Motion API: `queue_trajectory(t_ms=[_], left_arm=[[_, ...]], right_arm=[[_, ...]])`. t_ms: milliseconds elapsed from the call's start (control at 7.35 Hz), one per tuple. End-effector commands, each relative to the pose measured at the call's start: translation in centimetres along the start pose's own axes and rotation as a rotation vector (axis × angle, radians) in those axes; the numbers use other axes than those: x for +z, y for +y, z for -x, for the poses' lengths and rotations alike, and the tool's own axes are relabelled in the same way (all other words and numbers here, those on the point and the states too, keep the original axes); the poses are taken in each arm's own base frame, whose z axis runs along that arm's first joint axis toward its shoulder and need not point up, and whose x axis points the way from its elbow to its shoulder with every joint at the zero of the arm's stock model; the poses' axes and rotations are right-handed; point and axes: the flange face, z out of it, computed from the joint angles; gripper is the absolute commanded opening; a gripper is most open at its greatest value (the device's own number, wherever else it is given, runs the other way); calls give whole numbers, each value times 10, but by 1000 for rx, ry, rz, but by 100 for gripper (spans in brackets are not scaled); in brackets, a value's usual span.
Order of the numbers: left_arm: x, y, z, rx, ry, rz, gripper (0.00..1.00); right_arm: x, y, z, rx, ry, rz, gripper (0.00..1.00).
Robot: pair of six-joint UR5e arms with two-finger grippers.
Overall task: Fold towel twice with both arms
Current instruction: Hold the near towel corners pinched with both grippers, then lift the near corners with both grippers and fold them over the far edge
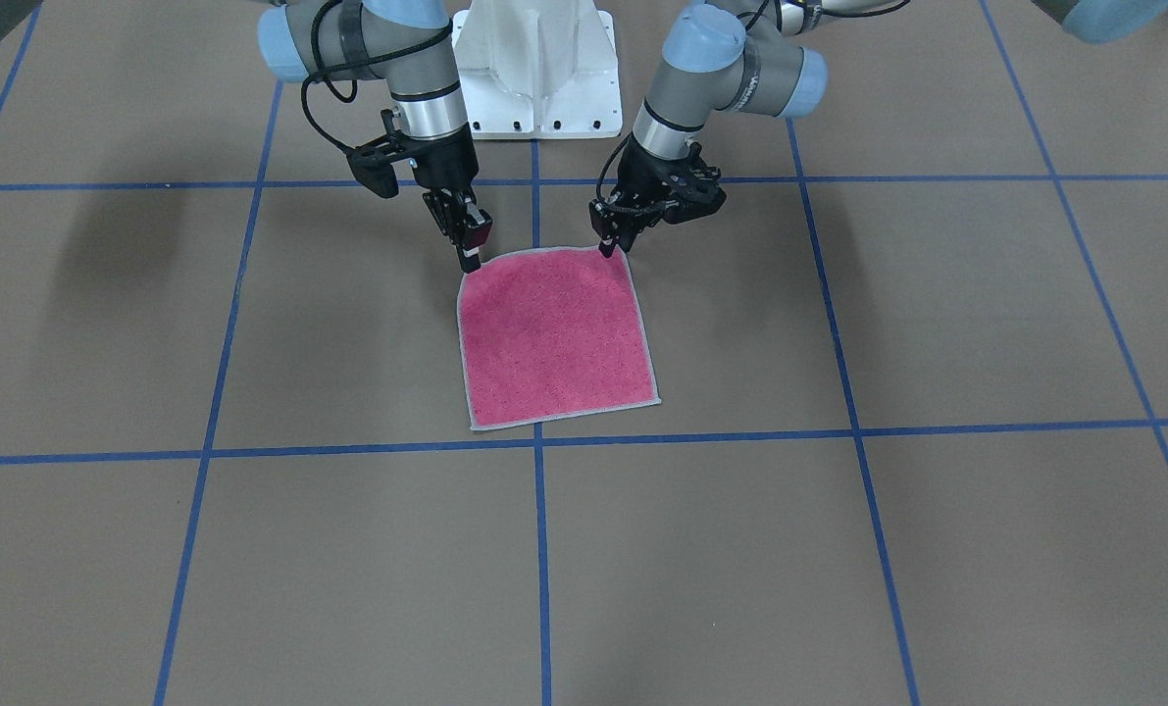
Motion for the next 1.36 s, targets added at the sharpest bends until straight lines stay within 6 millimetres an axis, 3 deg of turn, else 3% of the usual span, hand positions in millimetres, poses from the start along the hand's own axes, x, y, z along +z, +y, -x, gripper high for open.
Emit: queue_trajectory(t_ms=[0, 408, 680, 952, 1088, 1224], left_arm=[[-1, 0, -1, 0, 2, 0, 20], [-12, -1, -8, -2, 24, 2, 0], [-27, -2, -16, 1, 55, 8, 0], [-50, 1, -22, 15, 95, 23, 0], [-57, 1, -25, 15, 109, 26, 0], [-63, -11, -30, 21, 123, 7, 0]], right_arm=[[0, 0, 0, 0, 0, 0, 0], [-1, 0, 0, 0, -1, 1, 0], [-23, 2, 5, 5, -26, 31, 0], [-51, 11, -8, -5, -38, 74, 0], [-52, 12, -9, -8, -39, 75, 0], [-52, 13, -9, -8, -39, 76, 0]])
